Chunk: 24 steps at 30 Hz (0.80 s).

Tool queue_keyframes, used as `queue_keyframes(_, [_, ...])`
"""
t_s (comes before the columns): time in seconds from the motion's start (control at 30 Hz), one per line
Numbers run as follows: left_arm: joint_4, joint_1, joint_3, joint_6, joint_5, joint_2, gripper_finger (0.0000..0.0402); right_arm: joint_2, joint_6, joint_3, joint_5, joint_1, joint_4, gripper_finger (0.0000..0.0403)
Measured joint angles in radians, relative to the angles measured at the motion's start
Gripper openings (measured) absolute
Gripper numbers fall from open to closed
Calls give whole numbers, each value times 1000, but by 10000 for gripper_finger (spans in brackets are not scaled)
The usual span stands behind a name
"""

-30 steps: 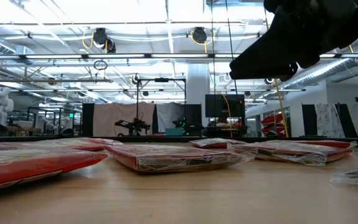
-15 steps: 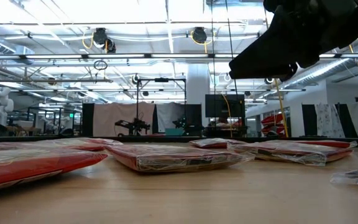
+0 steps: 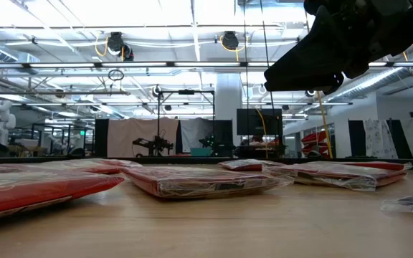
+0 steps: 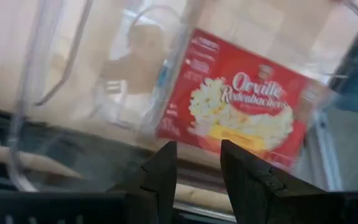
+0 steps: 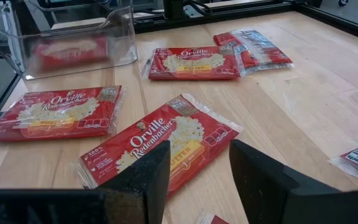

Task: Sort popcorn bags into baskets
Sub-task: Put the popcorn bag into the transparent bin, then adjust the transparent bin

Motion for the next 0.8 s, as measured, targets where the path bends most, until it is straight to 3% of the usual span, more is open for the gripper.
queue_keyframes(0.13, [-69, 45, 0, 67, -6, 0, 129, 0, -20, 0, 0, 0, -1, 160])
queue_keyframes(0.3, [-134, 101, 0, 143, -92, -1, 129, 0, -41, 1, 62, -12, -23, 160])
queue_keyframes(0.57, [-140, 175, 0, 287, -404, -1, 129, 0, -118, 11, 101, -79, -64, 160])
queue_keyframes(0.7, [-135, 209, 0, 295, -574, -1, 129, 0, -104, 94, 42, -141, -269, 160])
queue_keyframes(0.8, [-131, 225, 0, 282, -614, -1, 129, 0, -81, 166, 0, -190, -483, 160])
